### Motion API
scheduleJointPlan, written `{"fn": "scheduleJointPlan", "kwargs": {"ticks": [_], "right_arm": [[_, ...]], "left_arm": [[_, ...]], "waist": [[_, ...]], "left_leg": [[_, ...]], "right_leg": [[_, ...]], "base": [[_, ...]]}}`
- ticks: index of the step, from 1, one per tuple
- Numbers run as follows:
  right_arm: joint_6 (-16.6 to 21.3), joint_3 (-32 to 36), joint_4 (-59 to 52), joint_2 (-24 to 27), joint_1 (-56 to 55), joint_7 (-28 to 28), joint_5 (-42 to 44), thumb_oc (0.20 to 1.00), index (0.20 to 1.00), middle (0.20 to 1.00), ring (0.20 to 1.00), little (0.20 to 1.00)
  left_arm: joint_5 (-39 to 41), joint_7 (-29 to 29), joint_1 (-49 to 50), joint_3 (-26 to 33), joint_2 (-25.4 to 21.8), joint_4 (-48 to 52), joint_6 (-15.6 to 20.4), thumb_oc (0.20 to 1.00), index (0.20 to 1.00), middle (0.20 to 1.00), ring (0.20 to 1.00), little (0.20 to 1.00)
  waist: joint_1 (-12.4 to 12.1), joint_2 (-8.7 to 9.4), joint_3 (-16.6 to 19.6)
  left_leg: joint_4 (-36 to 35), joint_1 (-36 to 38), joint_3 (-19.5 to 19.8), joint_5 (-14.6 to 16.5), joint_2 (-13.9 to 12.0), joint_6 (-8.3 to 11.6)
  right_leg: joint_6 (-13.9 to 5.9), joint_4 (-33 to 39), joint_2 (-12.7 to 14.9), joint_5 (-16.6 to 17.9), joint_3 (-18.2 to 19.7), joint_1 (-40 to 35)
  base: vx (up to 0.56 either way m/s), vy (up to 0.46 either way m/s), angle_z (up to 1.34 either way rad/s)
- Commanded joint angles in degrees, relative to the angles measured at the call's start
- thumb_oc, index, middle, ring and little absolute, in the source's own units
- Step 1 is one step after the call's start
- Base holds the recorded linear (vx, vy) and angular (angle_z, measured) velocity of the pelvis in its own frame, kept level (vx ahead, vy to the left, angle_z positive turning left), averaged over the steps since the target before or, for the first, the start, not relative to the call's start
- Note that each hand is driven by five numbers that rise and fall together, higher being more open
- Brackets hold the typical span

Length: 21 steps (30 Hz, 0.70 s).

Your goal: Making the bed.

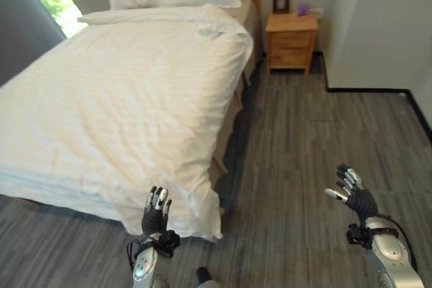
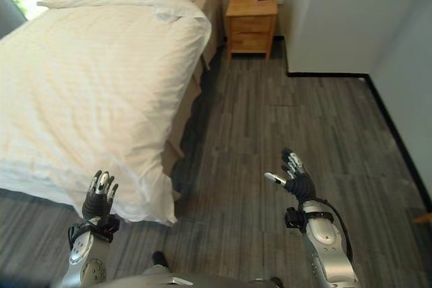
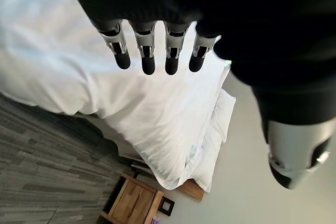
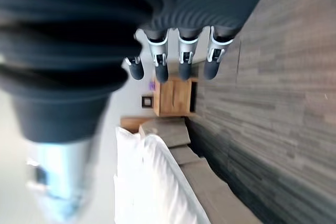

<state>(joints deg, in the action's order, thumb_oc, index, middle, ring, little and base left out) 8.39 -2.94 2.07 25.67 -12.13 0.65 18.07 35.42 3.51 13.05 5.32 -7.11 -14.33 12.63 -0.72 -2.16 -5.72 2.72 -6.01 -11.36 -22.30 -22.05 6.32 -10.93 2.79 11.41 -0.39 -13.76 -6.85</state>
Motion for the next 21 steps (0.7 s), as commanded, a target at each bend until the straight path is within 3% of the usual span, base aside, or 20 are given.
{"fn": "scheduleJointPlan", "kwargs": {"ticks": [1,3,5,7,12,16,19,20,21], "right_arm": [[3.10,1.62,-0.02,-3.37,7.77,-1.02,3.18,1.000,1.000,1.000,1.000,1.000],[1.96,2.36,2.32,-5.23,6.45,-1.65,8.53,1.000,1.000,1.000,1.000,1.000],[1.15,2.14,2.38,-5.70,5.28,-2.17,8.29,1.000,1.000,1.000,1.000,1.000],[0.96,2.96,1.19,-6.68,3.65,-2.38,7.78,1.000,1.000,1.000,1.000,1.000],[-0.08,0.72,0.68,-9.42,0.68,-2.69,6.73,1.000,1.000,1.000,1.000,1.000],[-0.32,-0.78,0.13,-10.30,1.17,-4.06,8.63,1.000,1.000,1.000,1.000,1.000],[0.06,-1.90,-0.72,-10.02,2.03,-4.62,8.83,1.000,1.000,1.000,1.000,1.000],[0.78,11.55,5.53,-6.43,3.11,3.33,6.16,1.000,1.000,1.000,1.000,1.000],[0.75,11.51,5.49,-6.48,3.13,3.35,6.15,1.000,1.000,1.000,1.000,1.000]], "left_arm": [[2.17,-2.74,-3.79,2.47,-6.06,4.48,2.52,1.000,1.000,1.000,1.000,1.000],[2.62,-5.10,-3.07,1.02,-6.22,6.25,1.32,1.000,1.000,1.000,1.000,1.000],[2.49,-5.69,-2.27,0.00,-5.86,7.09,0.34,1.000,1.000,1.000,1.000,1.000],[2.67,-6.69,-3.03,-2.51,-5.89,6.42,-0.71,1.000,1.000,1.000,1.000,1.000],[2.70,-8.11,-2.47,-8.56,-6.18,7.78,-2.46,1.000,1.000,1.000,1.000,1.000],[2.58,-8.73,-1.41,-8.36,-6.66,8.27,-2.85,1.000,1.000,1.000,1.000,1.000],[2.35,-7.94,-0.75,-7.11,-7.24,8.08,-2.39,1.000,1.000,1.000,1.000,1.000],[-5.94,-0.66,-5.36,1.89,-10.59,7.44,-0.59,1.000,1.000,1.000,1.000,1.000],[-5.95,-0.65,-5.37,1.94,-10.63,7.46,-0.62,1.000,1.000,1.000,1.000,1.000]], "waist": [[-3.33,4.06,-2.46],[-3.75,4.91,-1.46],[-3.89,5.02,-0.64],[-2.75,4.45,0.25],[-1.05,3.70,1.53],[-1.52,3.96,1.78],[-2.20,4.21,1.77],[1.93,0.86,0.30],[1.84,0.96,0.19]], "left_leg": [[4.98,-0.47,11.78,14.52,14.81,0.72],[6.65,-0.12,11.66,18.28,19.61,-2.00],[5.04,0.81,11.49,20.39,22.39,-4.09],[0.92,3.06,8.02,20.09,22.03,-5.19],[-6.56,7.07,10.02,18.53,22.96,-5.44],[-7.20,7.61,10.25,18.62,22.99,-5.64],[-7.30,7.95,10.56,18.69,22.86,-5.85],[-7.72,11.02,10.84,22.86,14.82,-1.28],[-7.72,11.14,10.70,22.88,14.90,-1.34]], "right_leg": [[3.32,0.12,-1.55,-0.10,3.63,0.46],[4.36,0.43,-2.88,0.08,4.49,0.39],[4.90,0.20,-4.28,0.19,4.33,1.01],[4.88,0.23,-5.57,0.14,3.02,1.41],[4.49,0.24,-5.99,-0.06,2.06,1.13],[4.36,0.26,-5.91,0.09,2.37,1.14],[4.39,0.18,-6.00,0.41,2.93,1.23],[2.32,-5.46,0.42,3.77,-1.34,8.46],[2.26,-5.50,0.49,3.78,-1.19,8.44]], "base": [[-0.05,-0.287,-0.90],[-0.03,-0.189,-0.51],[-0.03,-0.112,0.16],[-0.03,-0.015,0.19],[-0.01,0.053,0.19],[0.00,0.016,0.01],[0.00,0.004,-0.03],[-0.01,0.000,-0.04],[-0.01,0.150,-0.01]]}}
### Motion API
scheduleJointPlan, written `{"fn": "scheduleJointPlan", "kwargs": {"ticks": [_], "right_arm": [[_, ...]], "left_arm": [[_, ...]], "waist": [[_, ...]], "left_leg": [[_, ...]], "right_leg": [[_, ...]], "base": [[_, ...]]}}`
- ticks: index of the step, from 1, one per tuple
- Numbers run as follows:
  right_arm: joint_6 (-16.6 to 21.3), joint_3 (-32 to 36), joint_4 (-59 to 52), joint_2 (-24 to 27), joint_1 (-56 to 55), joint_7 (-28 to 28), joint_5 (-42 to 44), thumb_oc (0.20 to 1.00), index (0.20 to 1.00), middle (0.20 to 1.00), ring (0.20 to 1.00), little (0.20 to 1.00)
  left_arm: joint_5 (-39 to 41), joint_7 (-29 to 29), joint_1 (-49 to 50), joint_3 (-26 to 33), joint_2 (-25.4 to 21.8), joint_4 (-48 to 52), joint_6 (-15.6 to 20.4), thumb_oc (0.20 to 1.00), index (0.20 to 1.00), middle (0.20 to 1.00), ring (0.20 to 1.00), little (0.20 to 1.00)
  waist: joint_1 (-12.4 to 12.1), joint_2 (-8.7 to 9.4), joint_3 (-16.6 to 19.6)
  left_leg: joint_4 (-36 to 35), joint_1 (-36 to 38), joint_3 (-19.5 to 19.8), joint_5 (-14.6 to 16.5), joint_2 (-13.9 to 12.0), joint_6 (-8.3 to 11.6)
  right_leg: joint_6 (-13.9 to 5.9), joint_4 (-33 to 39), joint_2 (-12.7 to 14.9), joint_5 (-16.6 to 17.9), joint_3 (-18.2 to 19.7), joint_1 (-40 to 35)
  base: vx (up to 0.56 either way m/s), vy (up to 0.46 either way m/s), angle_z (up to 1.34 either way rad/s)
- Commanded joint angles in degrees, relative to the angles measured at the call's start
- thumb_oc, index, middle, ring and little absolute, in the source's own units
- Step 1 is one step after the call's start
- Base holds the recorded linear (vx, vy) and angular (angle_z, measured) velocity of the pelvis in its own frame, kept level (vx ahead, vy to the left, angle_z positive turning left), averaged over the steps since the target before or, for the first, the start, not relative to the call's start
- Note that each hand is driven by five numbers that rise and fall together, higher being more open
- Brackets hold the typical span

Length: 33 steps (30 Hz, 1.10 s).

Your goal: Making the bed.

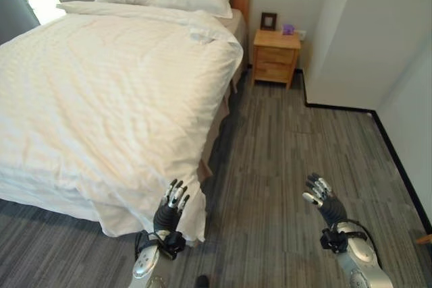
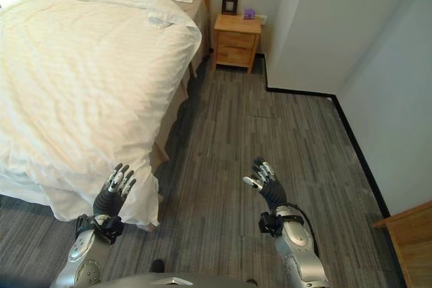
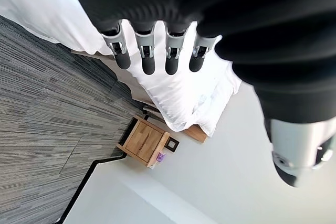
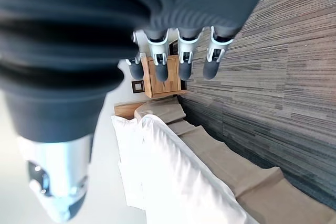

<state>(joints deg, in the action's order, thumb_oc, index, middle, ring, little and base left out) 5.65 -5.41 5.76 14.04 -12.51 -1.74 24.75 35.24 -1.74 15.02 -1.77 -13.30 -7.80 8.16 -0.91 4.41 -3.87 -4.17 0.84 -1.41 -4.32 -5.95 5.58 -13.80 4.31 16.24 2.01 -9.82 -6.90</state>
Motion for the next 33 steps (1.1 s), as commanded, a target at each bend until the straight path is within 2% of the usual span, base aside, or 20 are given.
{"fn": "scheduleJointPlan", "kwargs": {"ticks": [1,9,11,12,13,14,15,16,18,20,21,24,25,26,27,28,29,30,32,33], "right_arm": [[3.73,13.04,1.40,4.39,4.13,4.08,-0.03,1.000,1.000,1.000,1.000,1.000],[2.31,11.85,1.84,4.56,3.70,1.09,-0.61,1.000,1.000,1.000,1.000,1.000],[2.52,11.93,2.07,4.20,3.42,1.23,-1.21,1.000,1.000,1.000,1.000,1.000],[2.64,11.71,1.64,4.01,3.16,1.13,-1.43,1.000,1.000,1.000,1.000,1.000],[2.64,11.70,1.62,3.98,3.17,1.13,-1.44,1.000,1.000,1.000,1.000,1.000],[2.89,11.59,1.31,3.96,2.89,0.92,-1.36,1.000,1.000,1.000,1.000,1.000],[3.18,11.49,0.78,3.88,2.56,0.62,-1.58,1.000,1.000,1.000,1.000,1.000],[3.26,11.03,0.34,3.83,2.54,0.79,-2.00,1.000,1.000,1.000,1.000,1.000],[3.34,10.87,0.93,3.36,2.59,1.21,-2.66,1.000,1.000,1.000,1.000,1.000],[3.47,10.80,0.79,3.32,2.76,1.12,-2.75,1.000,1.000,1.000,1.000,1.000],[3.40,10.60,0.89,3.53,3.02,0.99,-2.78,1.000,1.000,1.000,1.000,1.000],[3.93,9.19,1.40,4.17,4.89,0.74,-0.70,1.000,1.000,1.000,1.000,1.000],[3.99,8.69,1.98,4.50,5.18,0.82,-0.24,1.000,1.000,1.000,1.000,1.000],[4.15,8.54,2.17,6.46,5.53,1.51,0.47,1.000,1.000,1.000,1.000,1.000],[4.17,8.56,2.21,6.51,5.58,1.50,0.51,1.000,1.000,1.000,1.000,1.000],[4.01,8.83,2.10,6.68,5.33,1.16,1.86,1.000,1.000,1.000,1.000,1.000],[3.46,9.31,2.20,8.10,5.06,0.42,1.89,1.000,1.000,1.000,1.000,1.000],[3.45,9.33,2.19,8.10,5.07,0.42,1.88,1.000,1.000,1.000,1.000,1.000],[3.15,9.64,2.31,8.56,5.79,-0.05,0.93,1.000,1.000,1.000,1.000,1.000],[3.05,9.77,2.46,8.61,5.63,-0.14,0.71,1.000,1.000,1.000,1.000,1.000]], "left_arm": [[-5.88,4.57,-6.96,10.21,-5.14,0.93,4.43,1.000,1.000,1.000,1.000,1.000],[-6.12,4.45,-4.30,12.28,-3.75,-1.28,3.97,1.000,1.000,1.000,1.000,1.000],[-6.10,4.06,-4.32,11.84,-3.53,-1.36,3.61,1.000,1.000,1.000,1.000,1.000],[-6.24,4.12,-5.08,11.58,-4.29,-1.46,3.77,1.000,1.000,1.000,1.000,1.000],[-6.23,4.11,-5.12,11.60,-4.32,-1.51,3.79,1.000,1.000,1.000,1.000,1.000],[-6.09,4.49,-6.07,11.32,-5.10,-2.18,4.04,1.000,1.000,1.000,1.000,1.000],[-6.41,4.96,-7.24,11.41,-6.29,-2.27,4.21,1.000,1.000,1.000,1.000,1.000],[-6.62,5.37,-7.79,11.46,-7.01,-2.34,4.31,1.000,1.000,1.000,1.000,1.000],[-6.43,5.71,-8.35,12.03,-8.03,-1.95,4.42,1.000,1.000,1.000,1.000,1.000],[-4.92,5.62,-8.01,13.00,-8.39,-1.99,5.02,1.000,1.000,1.000,1.000,1.000],[-4.50,5.68,-8.07,13.22,-8.51,-2.18,5.27,1.000,1.000,1.000,1.000,1.000],[-2.91,5.69,-7.73,13.96,-7.87,-2.75,5.92,1.000,1.000,1.000,1.000,1.000],[-1.96,5.78,-7.21,14.19,-6.95,-3.02,5.73,1.000,1.000,1.000,1.000,1.000],[0.54,5.54,-7.83,13.92,-5.25,-3.72,5.26,1.000,1.000,1.000,1.000,1.000],[0.57,5.51,-7.87,13.92,-5.22,-3.73,5.26,1.000,1.000,1.000,1.000,1.000],[1.63,4.88,-7.59,13.61,-4.29,-3.55,5.02,1.000,1.000,1.000,1.000,1.000],[1.08,3.55,-6.09,13.42,-3.51,-3.13,4.50,1.000,1.000,1.000,1.000,1.000],[1.07,3.55,-6.10,13.42,-3.51,-3.11,4.48,1.000,1.000,1.000,1.000,1.000],[1.96,3.09,-5.05,14.04,-2.38,-3.14,4.51,1.000,1.000,1.000,1.000,1.000],[2.45,2.67,-4.66,13.99,-2.05,-3.29,4.46,1.000,1.000,1.000,1.000,1.000]], "waist": [[2.06,-5.16,-1.94],[0.78,-2.93,-2.10],[0.76,-2.95,-2.64],[1.90,-3.22,-3.55],[1.75,-3.20,-3.56],[2.44,-3.37,-3.94],[2.58,-3.55,-4.25],[2.29,-3.69,-4.21],[1.69,-3.96,-4.01],[1.16,-3.39,-3.68],[1.19,-3.03,-3.51],[0.51,-3.16,-2.56],[0.03,-3.60,-2.76],[0.32,-3.72,-4.09],[0.53,-3.83,-4.03],[0.64,-3.04,-4.41],[-0.72,-1.65,-5.09],[-0.59,-1.57,-4.97],[-1.86,-0.78,-4.57],[-1.87,-0.58,-4.41]], "left_leg": [[-0.83,4.86,0.03,5.60,-0.12,-1.61],[-0.83,6.58,-1.42,7.53,2.79,-4.10],[-0.83,7.17,-2.35,7.73,2.77,-4.39],[-0.75,7.23,-1.97,7.22,2.48,-4.38],[-0.75,7.25,-2.13,7.26,2.48,-4.37],[-0.51,6.98,-1.18,6.96,1.99,-4.22],[-0.10,6.73,-0.71,6.81,0.97,-3.69],[0.18,6.56,-1.19,6.69,-0.17,-3.16],[0.53,6.60,-1.49,6.63,-2.96,-1.55],[0.23,6.61,-2.18,5.87,-5.48,0.51],[-0.01,6.38,-2.37,5.20,-6.68,1.45],[0.86,5.12,-2.47,1.85,-11.83,4.38],[3.29,3.73,-1.94,-2.73,-13.44,4.91],[10.88,-1.12,-3.51,-11.14,-15.92,4.02],[11.20,-1.54,-3.14,-11.07,-15.99,4.05],[13.53,-2.93,-3.85,-11.09,-15.40,3.09],[18.06,-4.62,2.23,-6.85,-8.13,2.09],[18.16,-4.92,2.34,-6.93,-7.96,2.00],[16.65,-6.38,4.03,-2.88,-1.79,0.83],[16.14,-6.36,2.77,-1.87,-1.10,0.27]], "right_leg": [[4.58,-7.12,-3.62,2.14,-3.63,8.63],[3.26,-7.31,-2.05,3.79,-0.18,8.33],[2.56,-9.61,-1.36,5.65,-1.07,10.01],[1.83,-12.63,-3.18,6.14,4.11,11.78],[1.83,-12.94,-3.21,6.00,4.32,12.00],[1.39,-14.52,-4.69,5.46,8.88,13.01],[1.23,-14.94,-4.11,5.36,10.89,13.46],[1.56,-14.52,-2.08,6.29,9.86,13.64],[1.68,-12.54,4.92,10.57,5.96,12.61],[0.79,-10.58,8.05,12.47,2.89,11.86],[0.25,-10.21,7.59,11.92,3.07,11.37],[0.47,-6.09,3.07,4.01,2.46,8.96],[1.47,-6.46,1.43,2.48,2.24,8.58],[4.40,-6.09,-1.72,1.36,-0.45,6.92],[4.46,-5.96,-1.80,1.43,-0.71,6.89],[5.30,-5.09,-2.36,1.33,-1.71,6.02],[6.27,-3.48,-3.06,1.68,-0.70,4.94],[6.22,-3.41,-2.92,1.81,-0.81,5.06],[6.93,-2.64,-4.48,1.77,-0.42,4.43],[7.05,-2.42,-4.99,1.43,-0.58,3.80]], "base": [[-0.01,0.155,0.02],[0.02,0.101,-0.32],[-0.02,0.004,-0.15],[-0.04,-0.020,-0.19],[-0.02,-0.062,-0.20],[-0.01,-0.129,-0.24],[-0.02,-0.215,-0.24],[-0.02,-0.306,-0.11],[-0.01,-0.424,-0.07],[-0.01,-0.487,0.00],[-0.01,-0.506,-0.01],[-0.01,-0.489,-0.16],[-0.08,-0.652,-0.21],[-0.09,-0.475,-0.06],[-0.12,-0.496,0.30],[0.00,-0.449,0.94],[0.00,-0.442,0.59],[0.06,-0.411,-0.09],[0.07,-0.286,-0.68],[0.09,-0.241,-0.30]]}}
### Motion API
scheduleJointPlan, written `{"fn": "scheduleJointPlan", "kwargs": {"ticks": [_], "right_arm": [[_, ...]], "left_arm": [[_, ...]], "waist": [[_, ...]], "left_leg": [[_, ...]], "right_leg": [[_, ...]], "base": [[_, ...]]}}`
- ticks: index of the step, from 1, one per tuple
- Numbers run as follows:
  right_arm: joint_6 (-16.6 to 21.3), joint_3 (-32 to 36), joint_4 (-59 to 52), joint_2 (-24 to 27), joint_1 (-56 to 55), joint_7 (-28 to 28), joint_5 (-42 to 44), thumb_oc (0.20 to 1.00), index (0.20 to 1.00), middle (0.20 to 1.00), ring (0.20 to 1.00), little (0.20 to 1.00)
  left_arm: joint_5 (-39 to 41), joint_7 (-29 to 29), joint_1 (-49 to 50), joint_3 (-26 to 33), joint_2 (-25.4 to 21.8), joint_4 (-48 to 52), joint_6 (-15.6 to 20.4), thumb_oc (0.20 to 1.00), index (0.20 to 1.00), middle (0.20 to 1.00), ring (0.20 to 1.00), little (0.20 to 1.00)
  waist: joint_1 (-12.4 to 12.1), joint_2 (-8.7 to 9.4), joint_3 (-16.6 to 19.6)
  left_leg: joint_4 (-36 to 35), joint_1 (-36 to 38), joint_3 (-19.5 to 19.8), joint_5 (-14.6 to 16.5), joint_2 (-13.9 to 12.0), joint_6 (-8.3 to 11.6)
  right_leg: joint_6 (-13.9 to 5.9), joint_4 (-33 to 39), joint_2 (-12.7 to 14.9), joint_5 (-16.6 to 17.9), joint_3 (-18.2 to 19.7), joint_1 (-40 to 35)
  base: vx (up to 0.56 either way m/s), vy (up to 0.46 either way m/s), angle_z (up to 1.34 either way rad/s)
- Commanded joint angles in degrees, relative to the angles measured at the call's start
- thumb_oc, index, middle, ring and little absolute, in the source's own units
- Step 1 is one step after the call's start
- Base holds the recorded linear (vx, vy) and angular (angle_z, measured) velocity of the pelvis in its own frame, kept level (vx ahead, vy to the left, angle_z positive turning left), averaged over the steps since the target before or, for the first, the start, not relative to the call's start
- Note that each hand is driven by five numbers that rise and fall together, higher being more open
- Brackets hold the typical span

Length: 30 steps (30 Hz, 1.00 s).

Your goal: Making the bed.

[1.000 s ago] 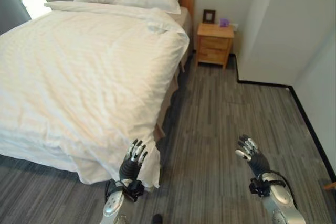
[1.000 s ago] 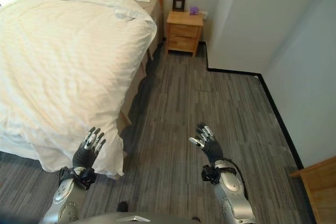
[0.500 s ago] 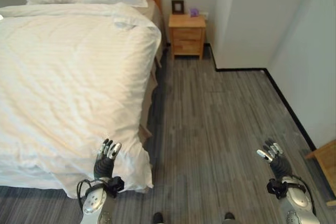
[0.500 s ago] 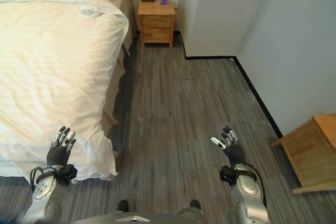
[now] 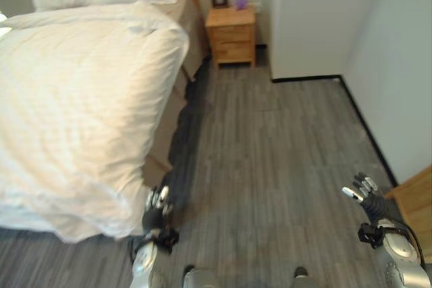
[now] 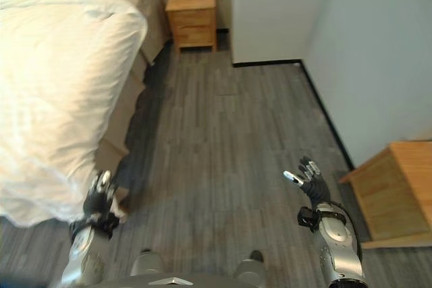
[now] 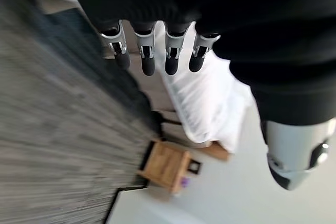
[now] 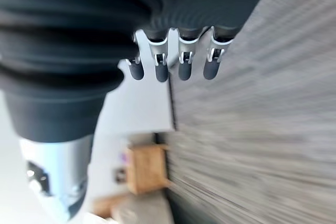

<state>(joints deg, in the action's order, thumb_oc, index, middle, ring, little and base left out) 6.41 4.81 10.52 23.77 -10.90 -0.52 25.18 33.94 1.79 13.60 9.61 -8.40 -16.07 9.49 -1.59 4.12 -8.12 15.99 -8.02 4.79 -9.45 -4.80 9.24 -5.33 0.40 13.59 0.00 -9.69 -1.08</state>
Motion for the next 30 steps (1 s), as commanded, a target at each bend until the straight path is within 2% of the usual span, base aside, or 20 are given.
{"fn": "scheduleJointPlan", "kwargs": {"ticks": [1,3,5,7,9,13,19,22,25,26,27,28,30], "right_arm": [[2.24,-0.12,-2.08,-1.16,3.66,-1.35,0.12,1.000,1.000,1.000,1.000,1.000],[2.31,0.21,-1.66,-1.64,2.99,-1.12,0.25,1.000,1.000,1.000,1.000,1.000],[2.31,0.15,-1.38,-2.85,2.38,-1.18,0.95,1.000,1.000,1.000,1.000,1.000],[2.19,-0.19,-1.33,-3.32,2.12,-1.56,0.59,1.000,1.000,1.000,1.000,1.000],[1.93,-0.82,-1.69,-4.18,1.20,-1.93,0.39,1.000,1.000,1.000,1.000,1.000],[1.92,-1.04,-1.11,-5.34,1.43,-1.64,1.10,1.000,1.000,1.000,1.000,1.000],[1.43,-2.36,-0.69,-5.65,2.46,-2.83,0.63,1.000,1.000,1.000,1.000,1.000],[1.68,-2.15,-0.16,-5.64,3.78,-2.68,0.23,1.000,1.000,1.000,1.000,1.000],[1.90,-2.12,0.25,-6.07,4.69,-2.31,-0.10,1.000,1.000,1.000,1.000,1.000],[1.97,-2.40,0.09,-6.19,4.67,-2.45,-0.57,1.000,1.000,1.000,1.000,1.000],[2.13,-3.20,-0.28,-6.59,5.02,-2.41,-0.78,1.000,1.000,1.000,1.000,1.000],[2.14,-3.21,-0.27,-6.57,5.08,-2.41,-0.78,1.000,1.000,1.000,1.000,1.000],[1.96,-3.41,-0.42,-6.65,4.62,-2.63,-1.43,1.000,1.000,1.000,1.000,1.000]], "left_arm": [[4.04,-1.12,-3.01,2.24,-6.85,4.25,3.04,1.000,1.000,1.000,1.000,1.000],[3.66,-1.27,-2.69,0.99,-6.18,3.74,2.74,1.000,1.000,1.000,1.000,1.000],[3.51,-1.37,-2.81,-0.40,-5.71,4.26,2.40,1.000,1.000,1.000,1.000,1.000],[3.31,-1.60,-3.18,-1.05,-5.86,4.69,2.14,1.000,1.000,1.000,1.000,1.000],[3.18,-2.02,-3.43,-2.18,-5.98,5.00,1.95,1.000,1.000,1.000,1.000,1.000],[2.39,-1.44,-4.26,-3.10,-6.85,4.17,1.99,1.000,1.000,1.000,1.000,1.000],[1.86,-1.30,-2.99,-0.83,-7.53,4.12,2.06,1.000,1.000,1.000,1.000,1.000],[1.48,-1.37,-2.35,-0.03,-7.52,4.25,2.27,1.000,1.000,1.000,1.000,1.000],[0.87,-0.97,-2.51,0.60,-7.96,4.00,2.43,1.000,1.000,1.000,1.000,1.000],[0.26,-0.55,-2.72,0.95,-8.22,3.75,2.32,1.000,1.000,1.000,1.000,1.000],[0.25,0.15,-3.55,1.47,-8.61,3.77,2.66,1.000,1.000,1.000,1.000,1.000],[0.24,0.16,-3.61,1.50,-8.60,3.75,2.66,1.000,1.000,1.000,1.000,1.000],[-0.43,0.23,-4.26,1.46,-9.11,3.87,2.63,1.000,1.000,1.000,1.000,1.000]], "waist": [[-1.17,-0.28,0.16],[-1.31,-0.54,0.96],[-0.85,-1.11,1.36],[-0.63,-1.30,1.40],[0.04,-1.80,1.65],[0.64,-1.38,2.02],[-0.62,-0.52,1.98],[-1.40,-0.52,1.74],[-1.79,-1.26,1.25],[-1.78,-1.58,0.91],[-1.81,-2.81,-0.54],[-1.83,-2.70,-0.63],[-1.05,-3.83,-1.19]], "left_leg": [[-5.59,3.29,-5.12,4.39,-1.47,-4.15],[-10.15,4.23,-5.45,6.99,2.18,-6.05],[-12.58,4.40,-6.33,7.18,5.00,-7.41],[-11.72,4.48,-7.41,8.43,5.90,-8.17],[-13.69,5.87,-7.80,8.11,5.49,-8.39],[-17.21,7.89,-6.91,7.85,5.76,-9.03],[-18.87,9.57,-7.10,8.63,6.31,-9.91],[-18.26,9.63,-7.24,9.72,6.92,-10.59],[-17.98,10.07,-6.93,10.67,7.72,-11.86],[-17.76,10.74,-6.61,11.31,8.27,-12.49],[-17.03,11.70,-6.67,12.16,8.08,-13.58],[-16.93,11.65,-6.73,12.22,8.25,-13.65],[-15.86,13.28,-5.72,13.30,7.65,-13.96]], "right_leg": [[-1.29,1.90,-3.11,3.05,-0.97,-2.49],[-0.97,2.76,-4.38,2.55,-1.22,-3.05],[-0.73,3.03,-5.94,2.19,-1.67,-3.34],[-0.57,2.67,-6.56,1.29,-1.67,-3.26],[-0.28,2.19,-7.09,0.96,-1.86,-3.07],[-0.74,1.76,-7.09,1.05,-2.16,-2.93],[-1.34,1.55,-6.71,0.89,-1.21,-3.05],[-2.25,0.02,-5.71,0.93,-1.14,-2.89],[-3.44,-8.88,-3.50,1.69,-0.23,0.60],[-4.03,-13.90,-2.38,3.81,0.21,2.53],[-4.18,-24.06,-0.18,8.08,-0.73,6.46],[-4.26,-24.54,0.02,7.89,-0.55,6.73],[-3.44,-29.43,-0.30,7.43,-0.14,10.18]], "base": [[0.10,-0.165,-0.05],[0.10,-0.119,0.12],[0.06,-0.072,0.26],[0.03,-0.020,0.25],[0.03,0.034,0.09],[0.07,0.074,0.11],[0.06,0.057,0.00],[0.07,0.098,-0.09],[0.07,0.152,-0.11],[0.14,0.269,-0.11],[0.11,0.215,0.00],[0.14,0.182,0.08],[0.23,0.102,0.23]]}}
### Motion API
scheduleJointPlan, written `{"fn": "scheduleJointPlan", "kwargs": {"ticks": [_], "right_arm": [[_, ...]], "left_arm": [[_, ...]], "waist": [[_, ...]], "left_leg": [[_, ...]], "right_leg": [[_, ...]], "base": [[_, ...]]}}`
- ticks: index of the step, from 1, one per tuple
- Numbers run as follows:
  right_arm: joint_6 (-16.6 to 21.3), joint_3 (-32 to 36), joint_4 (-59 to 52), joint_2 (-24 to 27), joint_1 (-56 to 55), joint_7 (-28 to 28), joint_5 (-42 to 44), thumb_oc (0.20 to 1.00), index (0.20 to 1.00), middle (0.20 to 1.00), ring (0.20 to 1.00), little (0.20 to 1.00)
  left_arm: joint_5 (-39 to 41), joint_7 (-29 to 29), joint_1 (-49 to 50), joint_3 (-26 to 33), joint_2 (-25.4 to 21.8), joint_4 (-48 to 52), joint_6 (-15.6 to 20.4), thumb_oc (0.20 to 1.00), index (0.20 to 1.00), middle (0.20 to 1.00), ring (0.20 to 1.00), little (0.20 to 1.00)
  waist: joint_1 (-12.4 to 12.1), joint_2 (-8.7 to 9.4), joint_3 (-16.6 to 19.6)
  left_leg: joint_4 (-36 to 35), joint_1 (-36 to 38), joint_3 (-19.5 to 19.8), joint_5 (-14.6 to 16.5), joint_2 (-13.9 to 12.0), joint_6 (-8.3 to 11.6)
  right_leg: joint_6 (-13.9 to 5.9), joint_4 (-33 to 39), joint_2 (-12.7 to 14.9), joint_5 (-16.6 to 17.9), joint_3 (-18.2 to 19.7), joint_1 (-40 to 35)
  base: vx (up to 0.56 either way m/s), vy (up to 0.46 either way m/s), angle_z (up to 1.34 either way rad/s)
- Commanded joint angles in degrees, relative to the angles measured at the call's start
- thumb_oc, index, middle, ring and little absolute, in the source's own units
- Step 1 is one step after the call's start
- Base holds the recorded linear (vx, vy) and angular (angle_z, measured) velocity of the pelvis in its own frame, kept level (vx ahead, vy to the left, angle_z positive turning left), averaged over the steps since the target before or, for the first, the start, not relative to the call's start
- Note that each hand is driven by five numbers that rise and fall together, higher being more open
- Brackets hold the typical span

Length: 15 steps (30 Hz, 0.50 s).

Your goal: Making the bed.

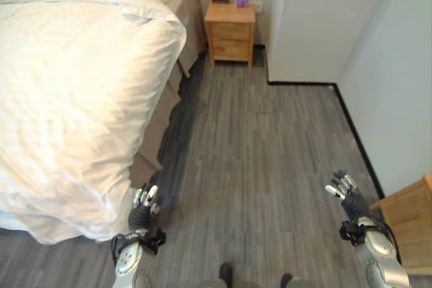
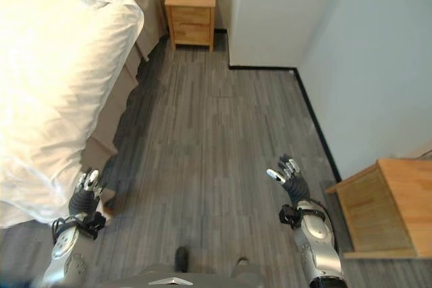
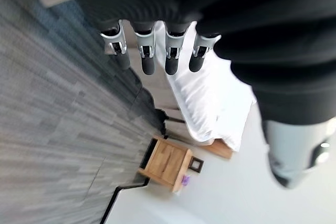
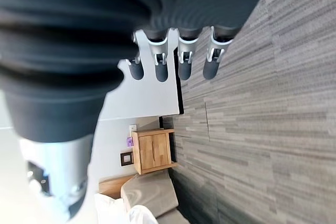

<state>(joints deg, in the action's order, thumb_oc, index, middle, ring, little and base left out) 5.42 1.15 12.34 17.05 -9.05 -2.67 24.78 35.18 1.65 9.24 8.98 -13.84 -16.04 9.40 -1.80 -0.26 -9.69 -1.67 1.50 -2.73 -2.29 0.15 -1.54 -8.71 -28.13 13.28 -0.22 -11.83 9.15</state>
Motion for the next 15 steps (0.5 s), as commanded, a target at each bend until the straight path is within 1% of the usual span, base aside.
{"fn": "scheduleJointPlan", "kwargs": {"ticks": [1,2,3,4,5,6,7,8,9,10,11,12,13,14,15], "right_arm": [[2.71,0.42,-2.50,0.12,2.36,-0.66,-1.08,1.000,1.000,1.000,1.000,1.000],[2.60,0.70,-2.67,0.21,1.99,-0.80,-0.76,1.000,1.000,1.000,1.000,1.000],[2.71,1.32,-2.66,0.29,1.50,-0.84,-0.08,1.000,1.000,1.000,1.000,1.000],[2.88,1.98,-2.62,0.58,0.42,-0.86,1.03,1.000,1.000,1.000,1.000,1.000],[2.91,1.95,-2.60,0.61,0.37,-0.87,1.06,1.000,1.000,1.000,1.000,1.000],[3.06,2.28,-2.54,0.68,-0.27,-0.95,1.37,1.000,1.000,1.000,1.000,1.000],[3.27,2.82,-2.64,0.84,-1.05,-1.13,1.45,1.000,1.000,1.000,1.000,1.000],[2.87,2.88,-3.52,1.13,-2.43,-1.16,1.44,1.000,1.000,1.000,1.000,1.000],[2.86,2.87,-3.55,1.15,-2.47,-1.16,1.44,1.000,1.000,1.000,1.000,1.000],[2.87,3.11,-3.80,1.31,-3.01,-1.56,1.20,1.000,1.000,1.000,1.000,1.000],[2.79,2.89,-3.95,1.40,-2.85,-1.93,1.22,1.000,1.000,1.000,1.000,1.000],[3.00,2.61,-3.48,1.50,-2.72,-1.84,1.77,1.000,1.000,1.000,1.000,1.000],[3.02,2.62,-3.45,1.51,-2.70,-1.85,1.79,1.000,1.000,1.000,1.000,1.000],[3.18,2.32,-2.68,1.89,-2.41,-1.63,1.99,1.000,1.000,1.000,1.000,1.000],[3.06,2.15,-2.92,2.54,-1.72,-1.17,2.52,1.000,1.000,1.000,1.000,1.000]], "left_arm": [[-1.77,0.46,-0.15,1.88,-3.83,3.73,2.74,1.000,1.000,1.000,1.000,1.000],[-1.85,0.51,-0.31,1.88,-3.82,3.90,2.83,1.000,1.000,1.000,1.000,1.000],[-1.85,0.42,-0.71,1.86,-4.16,4.22,2.95,1.000,1.000,1.000,1.000,1.000],[-1.72,0.27,-1.09,1.47,-4.45,4.37,2.96,1.000,1.000,1.000,1.000,1.000],[-1.71,0.26,-1.05,1.47,-4.44,4.34,2.97,1.000,1.000,1.000,1.000,1.000],[-2.16,0.14,-1.28,1.32,-4.69,4.16,2.81,1.000,1.000,1.000,1.000,1.000],[-2.90,-0.01,-1.80,1.60,-5.13,4.03,2.75,1.000,1.000,1.000,1.000,1.000],[-2.89,-0.17,-1.85,1.50,-5.28,4.45,3.09,1.000,1.000,1.000,1.000,1.000],[-2.90,-0.17,-1.82,1.50,-5.26,4.46,3.09,1.000,1.000,1.000,1.000,1.000],[-3.57,-0.09,-2.21,1.56,-5.15,4.72,3.29,1.000,1.000,1.000,1.000,1.000],[-3.33,-0.17,-2.63,1.33,-4.82,4.74,3.39,1.000,1.000,1.000,1.000,1.000],[-3.02,-0.35,-2.65,0.70,-4.27,4.24,3.41,1.000,1.000,1.000,1.000,1.000],[-3.02,-0.35,-2.67,0.69,-4.26,4.22,3.42,1.000,1.000,1.000,1.000,1.000],[-2.47,-0.44,-2.52,0.08,-3.89,4.05,3.56,1.000,1.000,1.000,1.000,1.000],[-1.85,-0.18,-3.04,-0.21,-3.65,4.04,3.48,1.000,1.000,1.000,1.000,1.000]], "waist": [[-0.24,0.38,0.39],[0.40,0.25,0.48],[1.42,0.33,0.55],[3.61,0.61,0.57],[3.79,0.15,0.52],[4.88,0.84,0.69],[6.77,0.47,0.99],[7.72,0.64,1.35],[7.94,0.45,1.34],[8.25,0.52,2.44],[8.44,0.20,3.02],[8.82,-0.77,3.66],[8.99,-0.56,3.77],[9.15,-1.58,3.94],[9.04,-0.98,3.56]], "left_leg": [[1.53,4.95,2.35,6.41,2.52,-3.17],[0.85,6.32,2.79,6.55,2.33,-2.82],[0.45,8.23,3.46,6.82,2.45,-2.29],[-0.57,12.07,5.84,8.55,2.41,-1.37],[-0.77,12.44,6.00,8.76,1.83,-1.25],[-1.20,14.12,7.33,9.10,2.24,-0.66],[-2.34,17.79,9.13,9.84,1.27,0.03],[-2.61,19.37,10.62,10.29,1.00,1.01],[-2.62,19.43,10.81,10.35,0.73,1.07],[-1.10,20.89,11.67,9.87,0.99,1.99],[1.27,21.05,11.34,8.56,0.56,3.04],[6.31,20.22,10.81,5.10,-0.84,5.19],[6.33,19.98,11.05,4.91,-0.61,5.18],[14.84,17.93,9.32,-2.31,-1.31,9.34],[25.23,12.55,7.35,-7.54,-1.11,11.98]], "right_leg": [[-0.03,-0.77,-0.77,7.40,2.00,1.93],[0.09,0.68,-1.72,6.76,1.83,3.36],[0.27,3.98,-2.78,6.69,1.36,5.68],[0.30,11.94,-5.21,6.77,0.90,7.87],[0.35,12.54,-5.69,6.79,0.45,7.21],[-0.08,17.20,-7.11,7.81,1.09,8.75],[-0.71,25.58,-10.06,10.82,-0.37,10.65],[-1.14,29.30,-10.36,12.00,-1.91,10.67],[-1.12,29.72,-10.49,12.14,-2.23,10.33],[-0.83,29.40,-9.49,13.71,-5.89,9.21],[0.05,28.55,-9.25,13.02,-6.59,8.28],[1.47,27.13,-10.53,11.44,-5.79,6.99],[1.47,27.09,-10.20,11.51,-5.85,7.16],[2.99,25.72,-11.51,10.05,-5.69,5.58],[4.01,25.74,-10.84,8.79,-5.70,3.35]], "base": [[0.32,0.080,0.13],[0.38,0.050,0.05],[0.58,-0.012,0.14],[0.48,-0.023,0.18],[0.48,-0.062,0.29],[0.49,-0.050,0.63],[0.74,-0.095,0.67],[0.59,-0.073,0.79],[0.65,-0.089,0.87],[0.56,-0.060,0.89],[0.75,-0.086,0.77],[0.37,-0.048,0.38],[0.38,-0.049,0.35],[0.35,-0.082,0.32],[0.72,-0.281,0.60]]}}
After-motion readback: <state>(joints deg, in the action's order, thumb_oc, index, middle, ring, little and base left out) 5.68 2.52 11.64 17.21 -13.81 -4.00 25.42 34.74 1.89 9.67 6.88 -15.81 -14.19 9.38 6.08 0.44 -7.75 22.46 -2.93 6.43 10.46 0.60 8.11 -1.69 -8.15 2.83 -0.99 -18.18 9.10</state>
